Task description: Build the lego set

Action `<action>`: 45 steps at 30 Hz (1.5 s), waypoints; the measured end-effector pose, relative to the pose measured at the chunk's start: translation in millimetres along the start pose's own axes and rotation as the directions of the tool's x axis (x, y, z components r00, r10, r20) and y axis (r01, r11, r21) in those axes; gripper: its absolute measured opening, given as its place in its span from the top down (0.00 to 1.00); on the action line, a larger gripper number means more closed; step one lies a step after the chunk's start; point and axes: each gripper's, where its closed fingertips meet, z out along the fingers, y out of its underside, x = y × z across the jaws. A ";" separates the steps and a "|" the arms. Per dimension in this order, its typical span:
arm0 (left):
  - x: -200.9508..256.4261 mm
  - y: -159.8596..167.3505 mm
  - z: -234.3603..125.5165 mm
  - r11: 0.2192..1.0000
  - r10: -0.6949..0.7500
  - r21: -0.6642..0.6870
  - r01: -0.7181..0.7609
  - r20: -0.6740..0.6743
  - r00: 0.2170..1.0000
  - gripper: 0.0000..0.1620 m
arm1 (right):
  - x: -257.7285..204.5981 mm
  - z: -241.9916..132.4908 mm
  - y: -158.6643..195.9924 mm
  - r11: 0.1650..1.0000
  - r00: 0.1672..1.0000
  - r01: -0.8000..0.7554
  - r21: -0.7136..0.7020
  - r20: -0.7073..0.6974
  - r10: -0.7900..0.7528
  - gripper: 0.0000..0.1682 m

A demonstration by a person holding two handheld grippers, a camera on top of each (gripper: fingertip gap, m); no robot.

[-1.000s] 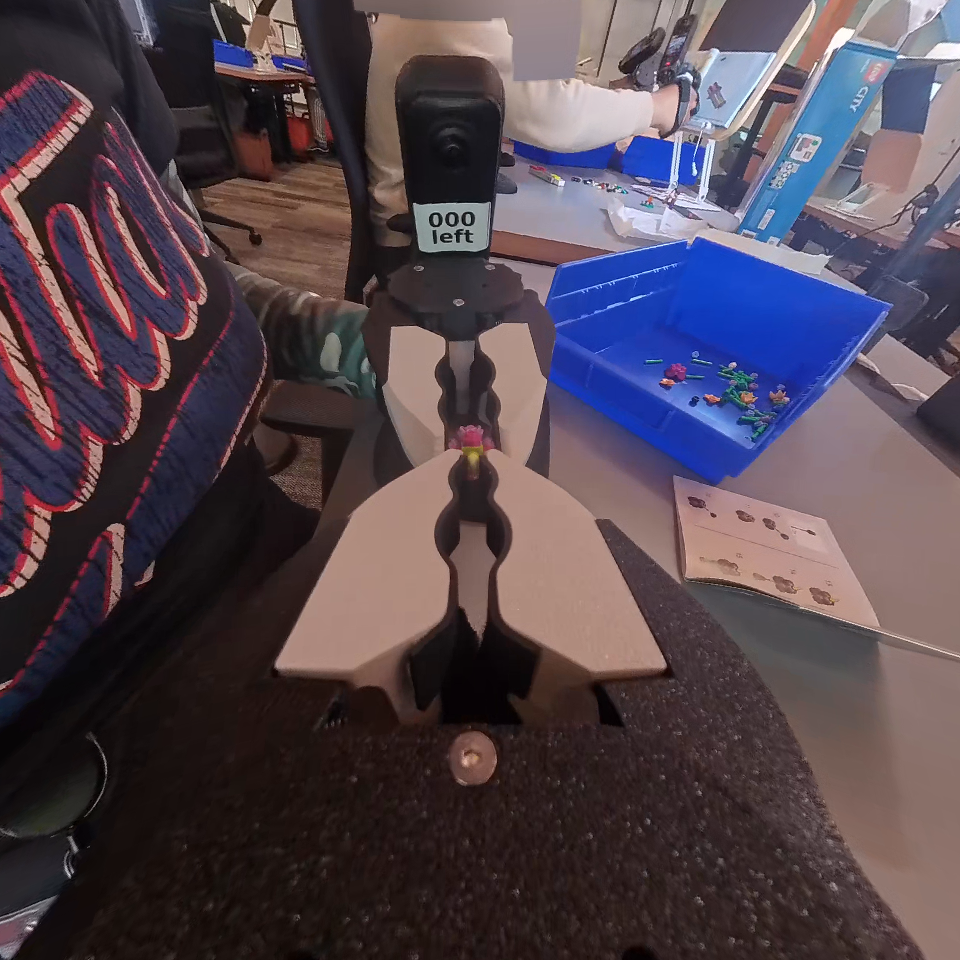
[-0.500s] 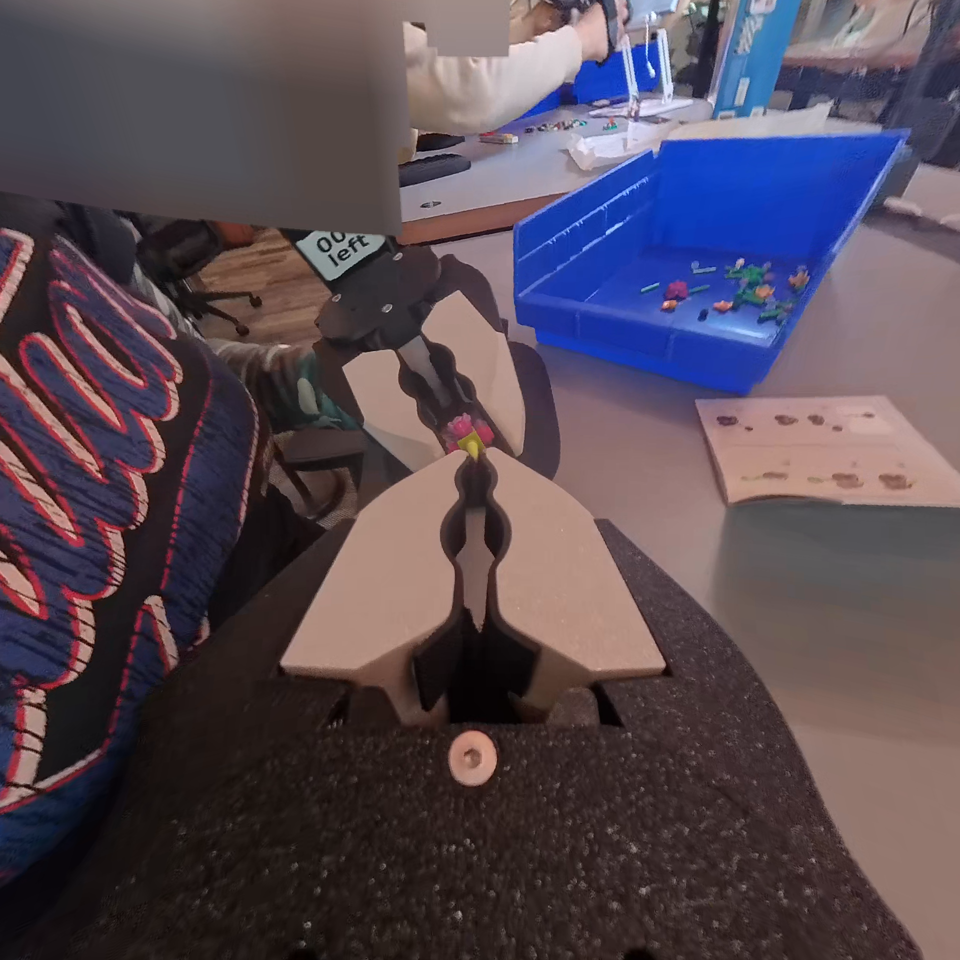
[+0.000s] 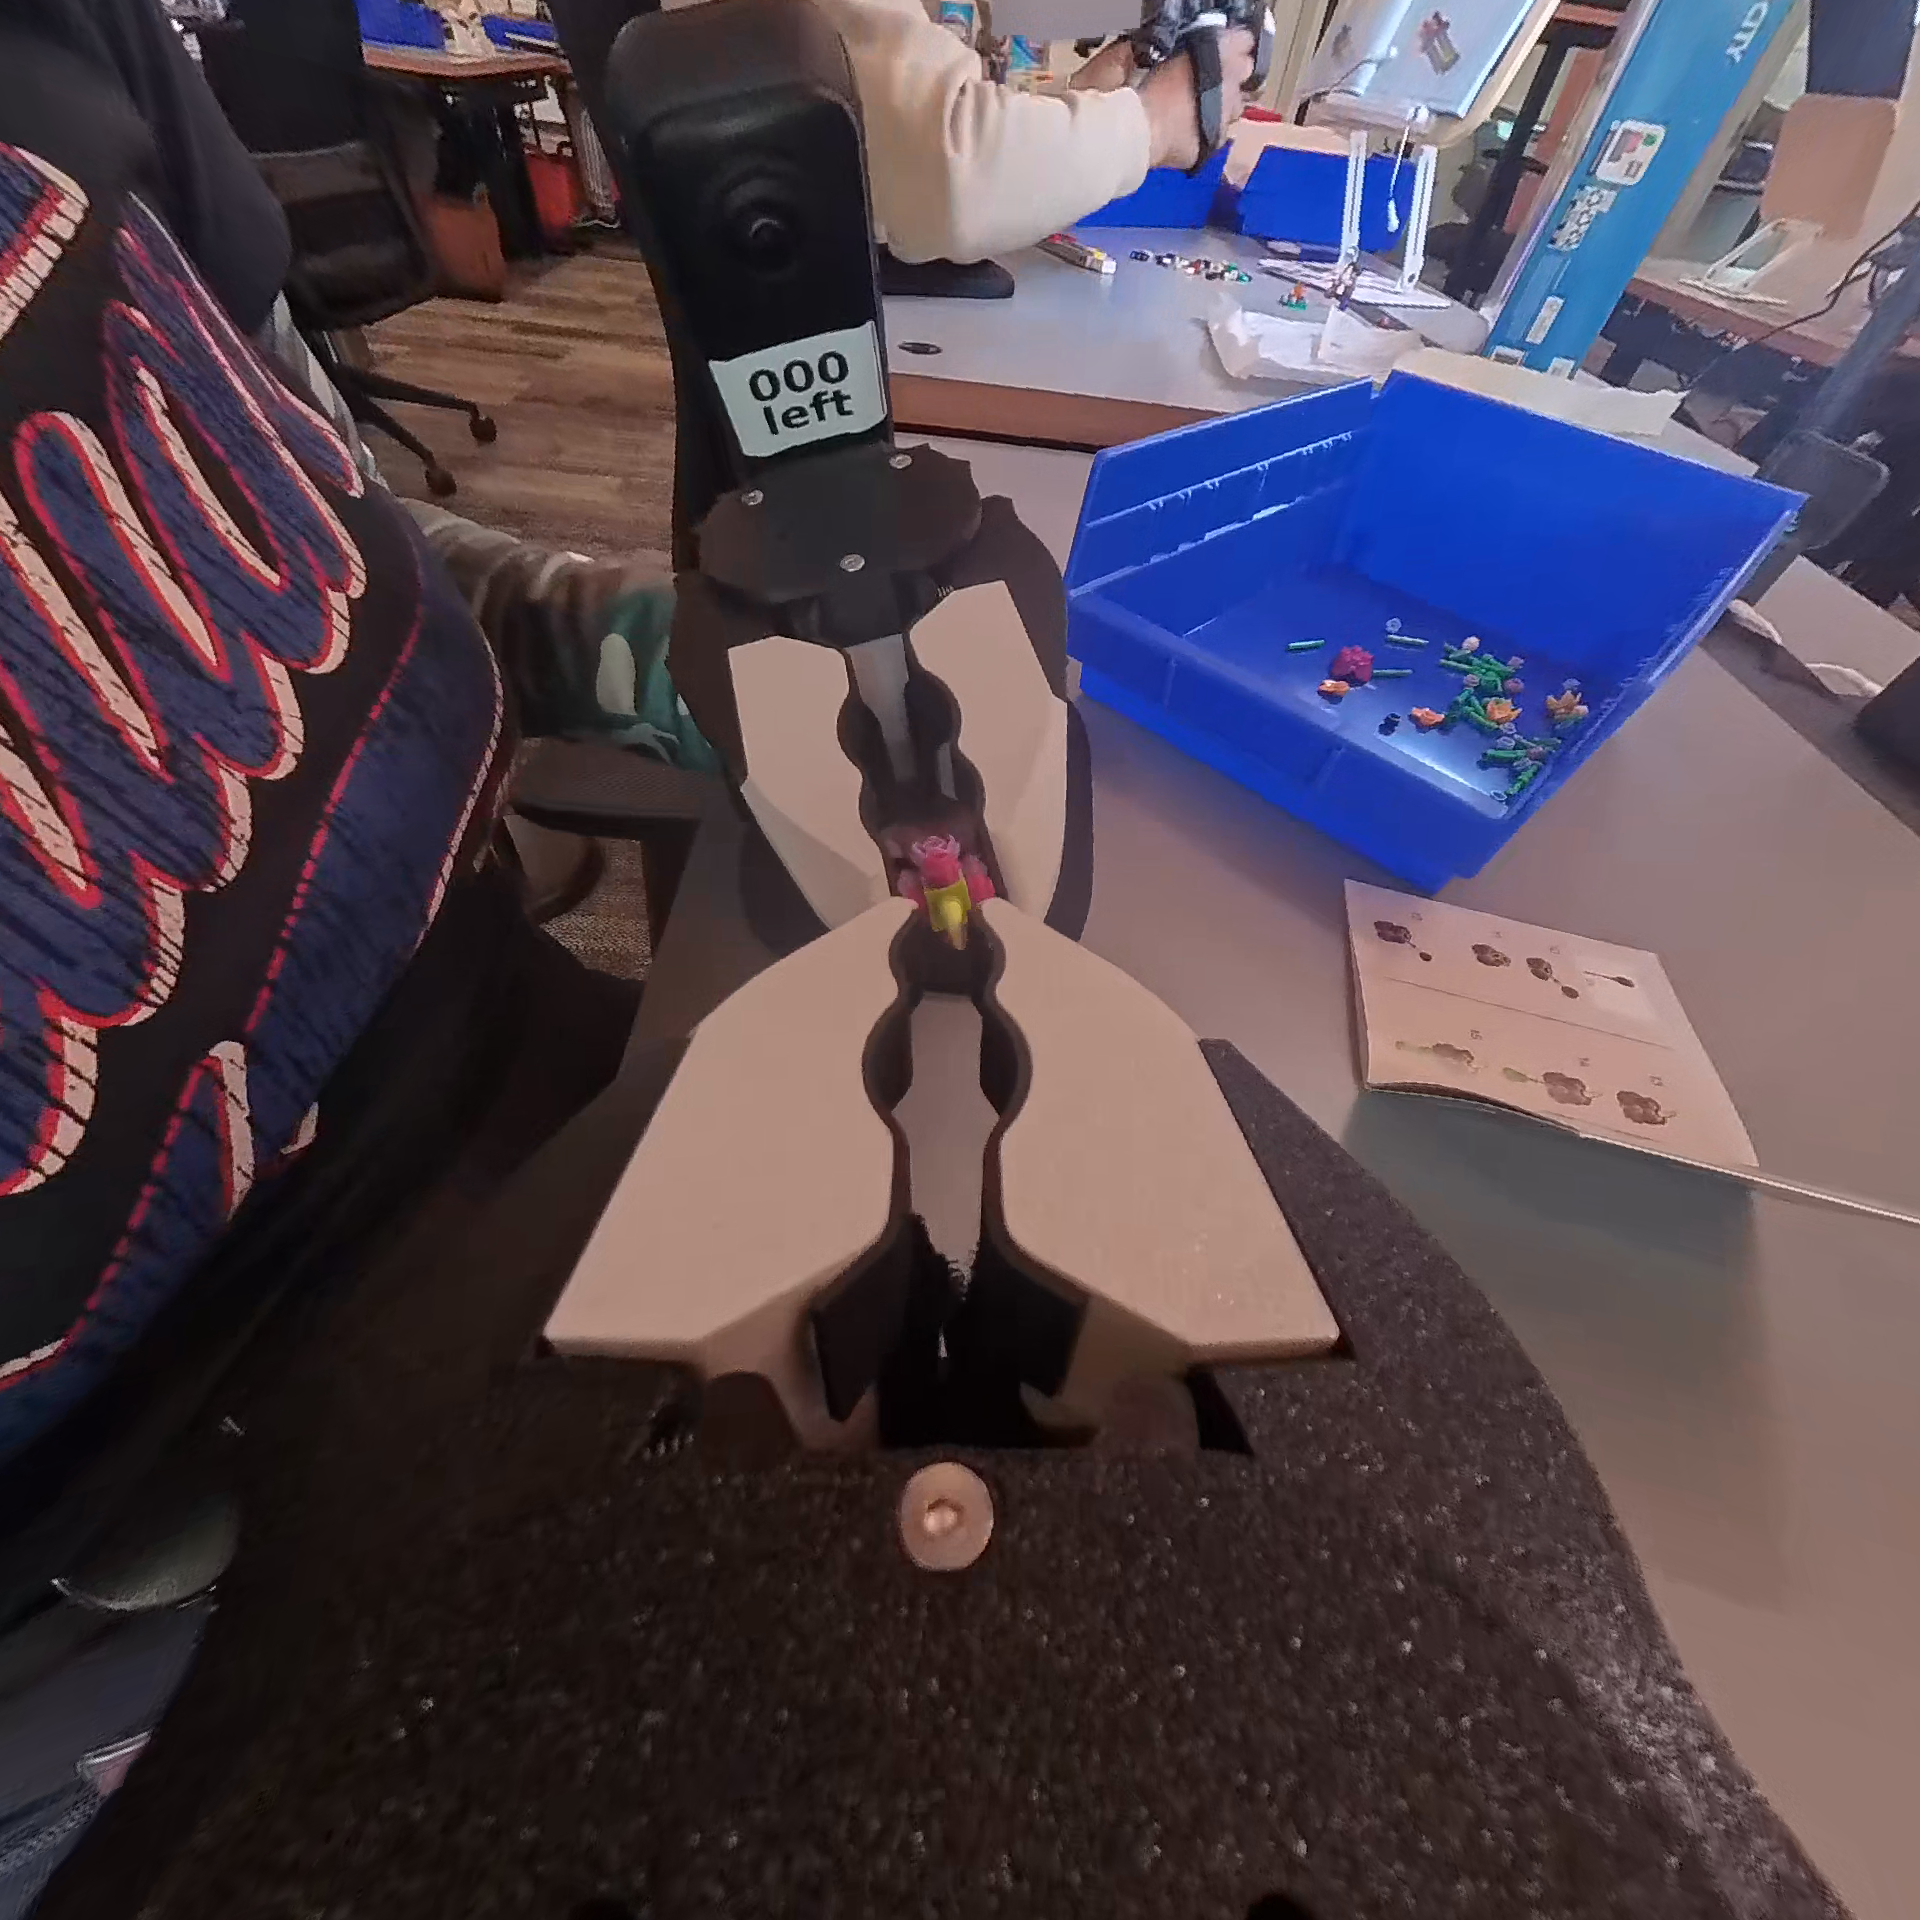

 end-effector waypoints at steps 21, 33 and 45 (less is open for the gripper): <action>4.1 5.2 0.3 0.996 0.078 -0.037 -0.078 0.015 0.997 0.88 | -2.9 1.8 5.1 0.970 0.972 -0.233 0.071 0.008 0.233 0.98; 17.7 5.3 -1.1 0.999 -0.030 -0.037 0.024 -0.170 0.985 0.88 | -13.1 2.6 7.4 0.999 0.993 -0.046 0.021 0.113 0.044 0.98; -9.0 -25.9 -3.2 0.966 -0.163 0.194 0.173 -0.066 0.984 0.88 | 11.7 -5.2 -30.8 0.943 0.989 -0.146 0.299 0.030 0.144 0.83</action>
